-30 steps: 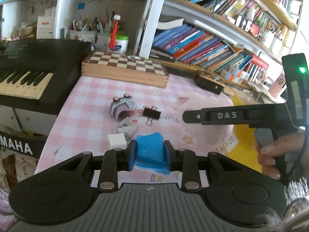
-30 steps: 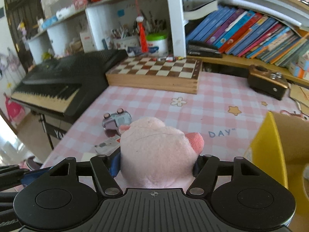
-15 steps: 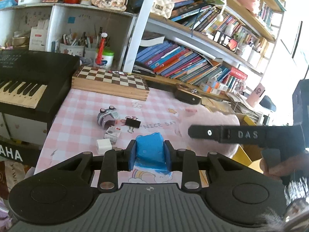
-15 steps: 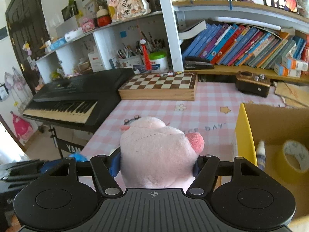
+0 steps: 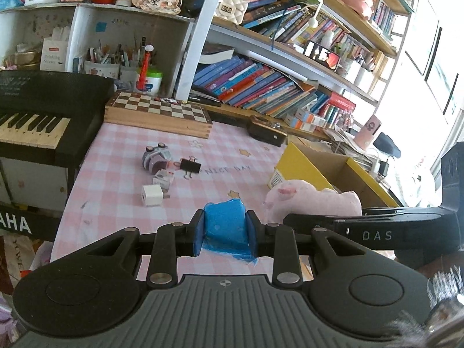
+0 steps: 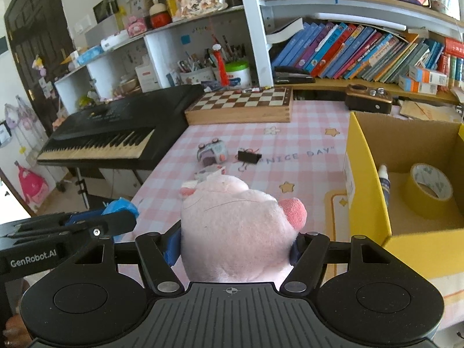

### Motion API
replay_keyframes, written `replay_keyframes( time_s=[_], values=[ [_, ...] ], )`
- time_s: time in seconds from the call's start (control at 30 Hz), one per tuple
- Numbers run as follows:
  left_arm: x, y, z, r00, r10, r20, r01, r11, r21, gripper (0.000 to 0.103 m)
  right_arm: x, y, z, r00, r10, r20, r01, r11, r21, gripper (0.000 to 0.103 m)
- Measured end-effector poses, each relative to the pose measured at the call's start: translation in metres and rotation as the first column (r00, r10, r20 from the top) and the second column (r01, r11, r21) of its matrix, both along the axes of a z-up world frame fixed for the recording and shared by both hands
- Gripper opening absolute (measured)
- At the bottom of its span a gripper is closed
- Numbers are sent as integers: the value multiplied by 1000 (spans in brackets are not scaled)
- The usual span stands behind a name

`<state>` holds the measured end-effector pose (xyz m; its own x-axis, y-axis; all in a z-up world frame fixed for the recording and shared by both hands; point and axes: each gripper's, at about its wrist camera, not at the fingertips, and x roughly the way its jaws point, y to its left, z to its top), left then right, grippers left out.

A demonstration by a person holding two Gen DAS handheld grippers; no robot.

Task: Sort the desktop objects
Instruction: 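Carry the blue block and pink plush over the yellow box with both tools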

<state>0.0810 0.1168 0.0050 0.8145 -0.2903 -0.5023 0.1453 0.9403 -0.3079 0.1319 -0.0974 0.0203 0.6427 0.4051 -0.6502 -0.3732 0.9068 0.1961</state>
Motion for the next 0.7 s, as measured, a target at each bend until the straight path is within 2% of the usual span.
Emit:
replay_keyframes(
  time_s=[0.7],
  values=[
    [-48,-4,0,991,-130,-14,130,991,13,27,-71,-2,-11,995,-88,-51,88,996,1,68]
  ],
)
